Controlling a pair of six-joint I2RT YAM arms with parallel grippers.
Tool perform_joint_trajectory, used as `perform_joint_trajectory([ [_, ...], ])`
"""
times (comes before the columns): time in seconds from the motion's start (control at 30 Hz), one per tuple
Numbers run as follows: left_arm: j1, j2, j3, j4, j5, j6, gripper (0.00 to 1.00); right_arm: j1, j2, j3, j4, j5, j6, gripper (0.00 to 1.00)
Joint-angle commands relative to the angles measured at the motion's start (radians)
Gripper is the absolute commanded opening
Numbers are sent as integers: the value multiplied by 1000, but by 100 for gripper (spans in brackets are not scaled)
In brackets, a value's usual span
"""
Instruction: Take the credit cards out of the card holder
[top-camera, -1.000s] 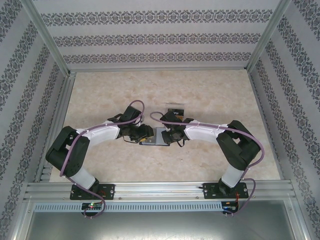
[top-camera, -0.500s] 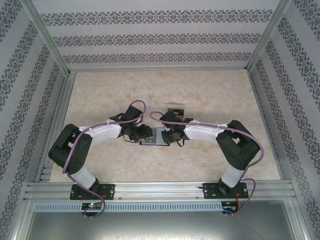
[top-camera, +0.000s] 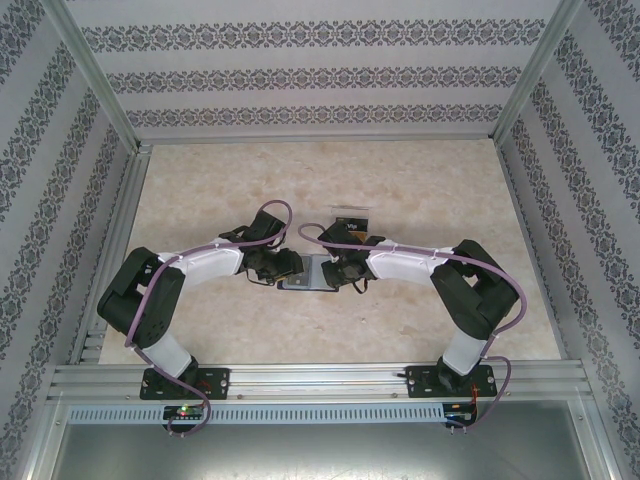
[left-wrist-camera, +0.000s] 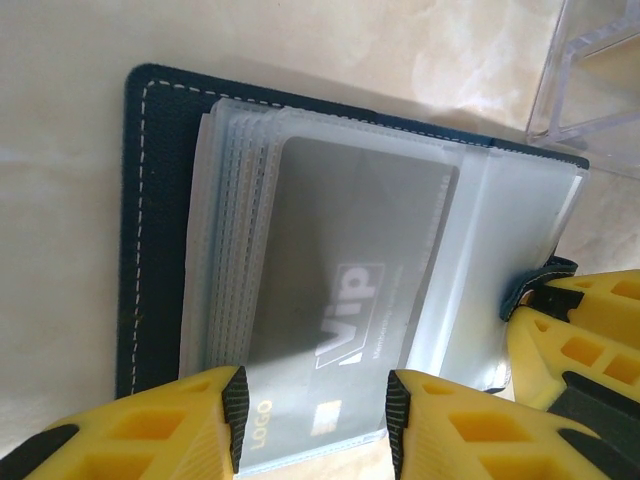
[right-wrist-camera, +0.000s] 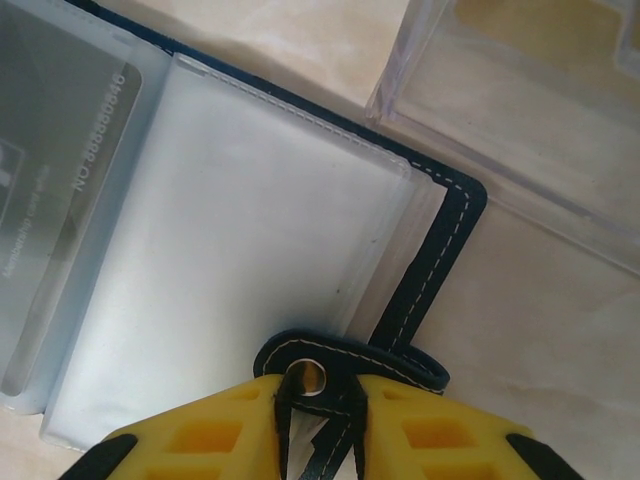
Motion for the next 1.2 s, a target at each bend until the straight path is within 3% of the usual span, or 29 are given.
perform_joint_trajectory([
  [0.0, -14, 10, 15, -44, -17, 22, 44, 20, 52, -14, -48, -17, 19, 27],
  [0.2, -23, 27, 17, -35, 3, 23, 42, 24, 51, -14, -48, -16, 21, 27],
  [0.43, -29, 39, -3, 97, 156, -16, 43, 32, 53, -6, -52, -17, 22, 27],
  [0.67, -29, 3, -13, 159, 203, -39, 43, 38, 52, -12, -55, -14, 26, 27],
  [0.97, -19, -90, 1, 8, 12, 11, 45, 44, 51, -14, -54, -12, 29, 27],
  [1.17, 4, -102, -42, 13, -30, -23, 46, 47, 53, -14, -59, -11, 31, 27],
])
